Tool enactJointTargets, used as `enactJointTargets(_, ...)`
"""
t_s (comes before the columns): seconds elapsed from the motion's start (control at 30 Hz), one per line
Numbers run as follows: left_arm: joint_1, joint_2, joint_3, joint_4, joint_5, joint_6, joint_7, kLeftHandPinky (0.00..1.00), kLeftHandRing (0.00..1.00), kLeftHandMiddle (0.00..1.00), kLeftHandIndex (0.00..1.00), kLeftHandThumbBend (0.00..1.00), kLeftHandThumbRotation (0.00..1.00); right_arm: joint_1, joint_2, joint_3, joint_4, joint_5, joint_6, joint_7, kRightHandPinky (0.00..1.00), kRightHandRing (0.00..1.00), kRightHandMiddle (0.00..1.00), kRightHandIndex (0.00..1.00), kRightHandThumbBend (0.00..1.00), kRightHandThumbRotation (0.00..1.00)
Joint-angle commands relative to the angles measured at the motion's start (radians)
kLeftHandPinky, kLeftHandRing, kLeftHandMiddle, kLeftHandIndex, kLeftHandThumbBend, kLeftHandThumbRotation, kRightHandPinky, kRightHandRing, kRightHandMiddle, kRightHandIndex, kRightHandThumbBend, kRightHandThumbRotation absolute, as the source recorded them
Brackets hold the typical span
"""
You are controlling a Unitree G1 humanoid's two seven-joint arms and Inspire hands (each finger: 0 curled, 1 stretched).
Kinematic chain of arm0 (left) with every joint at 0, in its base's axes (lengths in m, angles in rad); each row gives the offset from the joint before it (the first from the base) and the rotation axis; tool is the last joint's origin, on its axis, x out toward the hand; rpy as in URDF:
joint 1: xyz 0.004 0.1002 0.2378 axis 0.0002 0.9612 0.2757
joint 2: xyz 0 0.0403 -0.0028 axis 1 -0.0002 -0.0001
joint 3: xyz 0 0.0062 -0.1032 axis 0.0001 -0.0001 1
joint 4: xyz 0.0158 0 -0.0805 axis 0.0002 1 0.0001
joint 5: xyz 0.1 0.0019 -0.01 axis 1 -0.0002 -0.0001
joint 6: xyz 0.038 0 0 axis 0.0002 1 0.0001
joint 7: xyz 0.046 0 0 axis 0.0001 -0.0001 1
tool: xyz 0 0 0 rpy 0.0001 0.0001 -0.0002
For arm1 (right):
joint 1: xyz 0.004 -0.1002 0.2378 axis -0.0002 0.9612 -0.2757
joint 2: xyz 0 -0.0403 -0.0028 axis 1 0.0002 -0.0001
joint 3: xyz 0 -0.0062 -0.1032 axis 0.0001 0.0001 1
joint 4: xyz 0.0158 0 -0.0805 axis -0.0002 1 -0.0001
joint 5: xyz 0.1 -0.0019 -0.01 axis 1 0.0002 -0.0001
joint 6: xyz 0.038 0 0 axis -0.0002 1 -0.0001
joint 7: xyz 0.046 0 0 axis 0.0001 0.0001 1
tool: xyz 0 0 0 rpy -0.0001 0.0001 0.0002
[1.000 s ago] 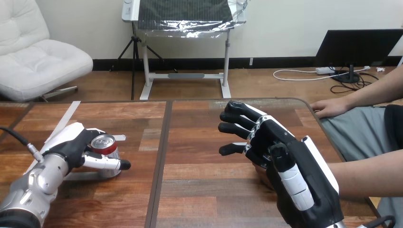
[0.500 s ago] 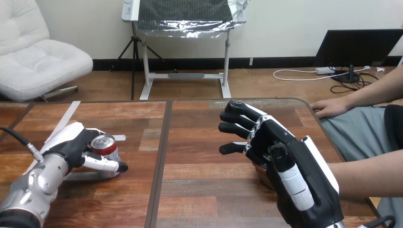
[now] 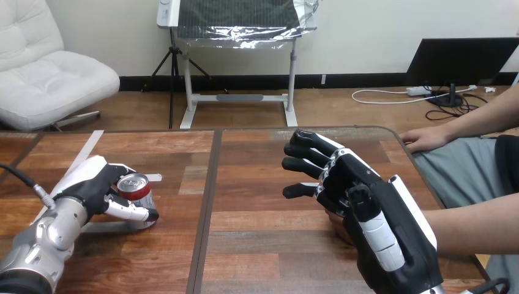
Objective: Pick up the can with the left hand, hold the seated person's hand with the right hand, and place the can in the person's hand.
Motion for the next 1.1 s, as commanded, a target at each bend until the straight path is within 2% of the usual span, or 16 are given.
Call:
enactJointTargets(0.0,-0.064,0.02,0.023,-0.046,-0.024,-0.008,0.032,0.53,0.62,0.68,0.72,0.7,0.17,-0.042,0.001,-0.011,-0.039,0.004,-0.021,-0.003,0.66,0.81,0.83,0.82,0.96,0.82)
enactJointTargets(0.57,-0.053,0.009,0.042,-0.05,-0.05,-0.037,0.114,0.45,0.51,0.56,0.6,0.65,0.01,-0.047,0.002,-0.009,-0.037,0.004,-0.019,-0.002,0.66,0.82,0.83,0.82,0.94,0.82)
enactJointTargets(1.07,-0.046,0.003,0.039,-0.033,-0.047,-0.09,0.19,0.29,0.35,0.43,0.51,0.61,0.0,-0.044,0.004,-0.009,-0.042,-0.001,-0.015,-0.008,0.66,0.82,0.83,0.82,0.96,0.82)
